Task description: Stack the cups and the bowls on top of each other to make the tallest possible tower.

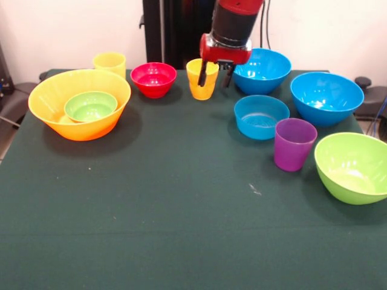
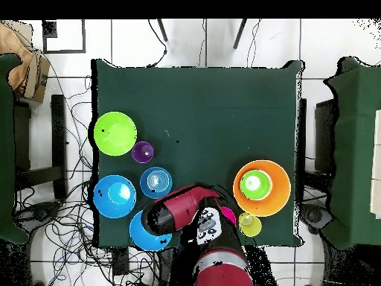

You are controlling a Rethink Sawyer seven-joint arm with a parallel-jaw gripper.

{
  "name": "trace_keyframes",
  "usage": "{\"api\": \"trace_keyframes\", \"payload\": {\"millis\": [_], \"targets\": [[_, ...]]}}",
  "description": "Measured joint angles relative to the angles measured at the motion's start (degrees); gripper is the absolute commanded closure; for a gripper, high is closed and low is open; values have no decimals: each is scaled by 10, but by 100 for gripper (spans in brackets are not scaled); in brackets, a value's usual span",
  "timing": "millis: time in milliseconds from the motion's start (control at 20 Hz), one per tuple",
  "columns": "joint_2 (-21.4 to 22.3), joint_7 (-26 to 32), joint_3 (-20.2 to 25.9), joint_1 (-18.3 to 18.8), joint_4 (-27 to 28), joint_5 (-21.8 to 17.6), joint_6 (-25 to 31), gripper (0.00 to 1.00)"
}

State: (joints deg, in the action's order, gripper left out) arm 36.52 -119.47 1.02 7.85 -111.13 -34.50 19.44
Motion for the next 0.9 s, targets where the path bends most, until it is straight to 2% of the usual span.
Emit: {"api": "trace_keyframes", "payload": {"millis": [250, 400, 750, 900], "targets": [[39, 0, 2, 0, -6, 25, 0, 0], [61, 0, 3, 0, -6, 59, 0, 0], [77, 0, 9, -1, -10, 117, 3, 0], [77, 0, 6, -8, -10, 131, 5, 0]]}}
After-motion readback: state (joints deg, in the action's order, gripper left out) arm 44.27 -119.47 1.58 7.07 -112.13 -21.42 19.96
